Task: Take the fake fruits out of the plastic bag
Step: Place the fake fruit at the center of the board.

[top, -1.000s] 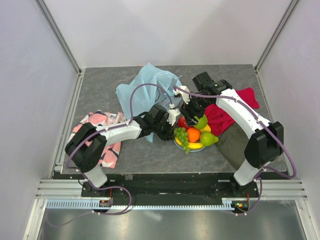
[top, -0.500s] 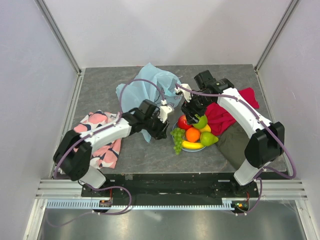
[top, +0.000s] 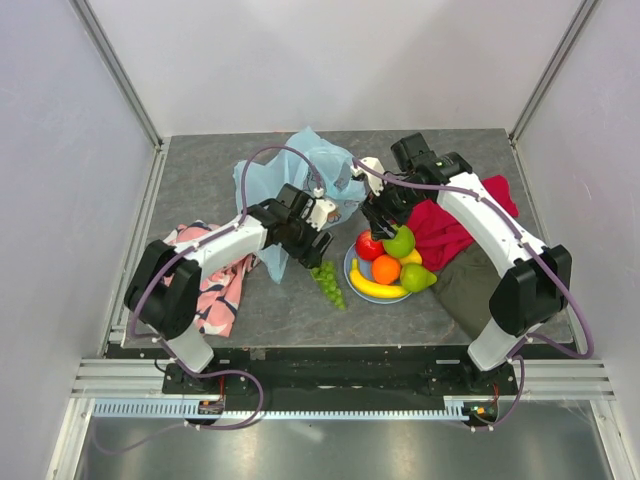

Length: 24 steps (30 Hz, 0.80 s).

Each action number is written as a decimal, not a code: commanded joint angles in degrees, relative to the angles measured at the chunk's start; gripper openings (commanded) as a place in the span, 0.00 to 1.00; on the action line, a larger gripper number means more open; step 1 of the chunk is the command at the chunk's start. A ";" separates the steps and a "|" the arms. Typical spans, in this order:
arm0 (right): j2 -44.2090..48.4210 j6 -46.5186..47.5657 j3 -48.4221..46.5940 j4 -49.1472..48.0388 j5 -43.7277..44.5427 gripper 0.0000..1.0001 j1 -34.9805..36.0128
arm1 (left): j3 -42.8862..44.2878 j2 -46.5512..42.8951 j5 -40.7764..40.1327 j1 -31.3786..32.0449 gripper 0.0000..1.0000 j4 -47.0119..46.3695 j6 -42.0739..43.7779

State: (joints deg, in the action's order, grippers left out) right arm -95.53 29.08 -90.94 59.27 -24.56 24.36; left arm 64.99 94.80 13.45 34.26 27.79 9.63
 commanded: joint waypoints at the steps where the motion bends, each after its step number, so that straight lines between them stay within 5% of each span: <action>1: 2.45 -1.04 -0.56 -1.26 0.47 0.79 -0.36 | 3.29 0.47 -8.61 -2.97 0.83 -1.42 -1.10; 11: 2.80 -1.57 0.94 -2.49 0.30 0.80 -0.28 | 6.20 2.31 -13.19 -4.29 0.84 0.16 2.23; 24: 2.63 -1.66 1.73 -2.58 0.03 0.81 -0.28 | 14.10 13.38 -9.16 -5.17 0.85 -0.11 1.62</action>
State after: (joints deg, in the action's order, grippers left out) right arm -94.32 28.08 -90.02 57.63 -24.10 24.16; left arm 74.94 105.32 1.83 29.10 28.60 10.35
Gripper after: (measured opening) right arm 0.809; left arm 0.849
